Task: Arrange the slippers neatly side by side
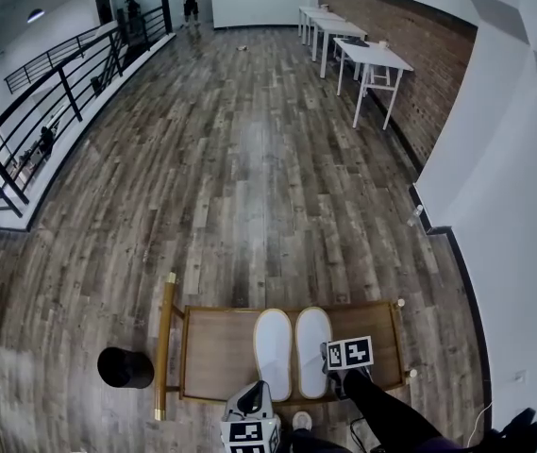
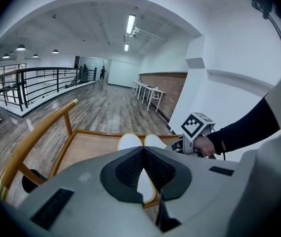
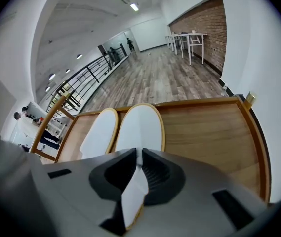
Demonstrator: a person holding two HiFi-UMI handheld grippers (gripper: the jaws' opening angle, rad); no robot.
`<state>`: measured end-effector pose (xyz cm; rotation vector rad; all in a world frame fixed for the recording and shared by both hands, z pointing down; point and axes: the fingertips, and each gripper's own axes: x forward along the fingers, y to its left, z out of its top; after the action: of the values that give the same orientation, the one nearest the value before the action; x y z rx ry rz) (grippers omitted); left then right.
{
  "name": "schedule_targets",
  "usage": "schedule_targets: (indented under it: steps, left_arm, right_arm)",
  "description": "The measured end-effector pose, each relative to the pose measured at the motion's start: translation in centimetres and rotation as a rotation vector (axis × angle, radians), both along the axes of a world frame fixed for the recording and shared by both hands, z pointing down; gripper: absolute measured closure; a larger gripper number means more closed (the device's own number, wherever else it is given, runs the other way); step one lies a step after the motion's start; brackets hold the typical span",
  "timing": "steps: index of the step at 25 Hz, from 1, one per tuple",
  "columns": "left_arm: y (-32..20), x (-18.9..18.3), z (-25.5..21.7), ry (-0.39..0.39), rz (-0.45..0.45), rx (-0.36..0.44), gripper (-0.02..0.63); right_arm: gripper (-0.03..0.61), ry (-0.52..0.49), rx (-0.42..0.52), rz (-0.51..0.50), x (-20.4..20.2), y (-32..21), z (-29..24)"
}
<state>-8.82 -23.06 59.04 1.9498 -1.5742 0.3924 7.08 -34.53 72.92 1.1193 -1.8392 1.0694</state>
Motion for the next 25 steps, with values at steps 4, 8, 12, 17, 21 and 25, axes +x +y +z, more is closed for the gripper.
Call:
schedule_targets:
  steps: [4,8,12,17,21,25]
  left_arm:
    - [0.4,-0.6,0.7,-0.011,-0.016,-0.019,0.614]
    - [0.5,-0.9,0.9,-0.007,-0.019,-0.028,0.614]
    - [0.4,-0.8,0.9,-0.006,-0.018,-0.025,0.614]
    - [0.4,-0.6,0.8,-0.004,-0.016,-0.024,0.614]
    - [0.3,-0.6,0.8,-0.006,-0.017,-0.025,0.614]
    - [0.0,-0.4,0.7,-0.007,-0.013,-0.024,0.614]
  right_arm:
    - [0.557,-0.019,0.008,-0.049,-1.1,0.1,-0.4]
    - [0.557,-0.031,-0.006,-0.059,-1.8,0.3,-0.5]
    - [0.558,-0.034,-0.005,-0.071,-2.3,0.5,-0.6]
    - [0.558,-0.030,-0.009,-0.073,-2.2,0.5,-0.5]
    - [0.556,-0.037,-0.011,-0.088,-2.4,0.5,-0.5]
    - [0.523,-0.055,-0.016,-0.124,-2.7,0.9,-0.7]
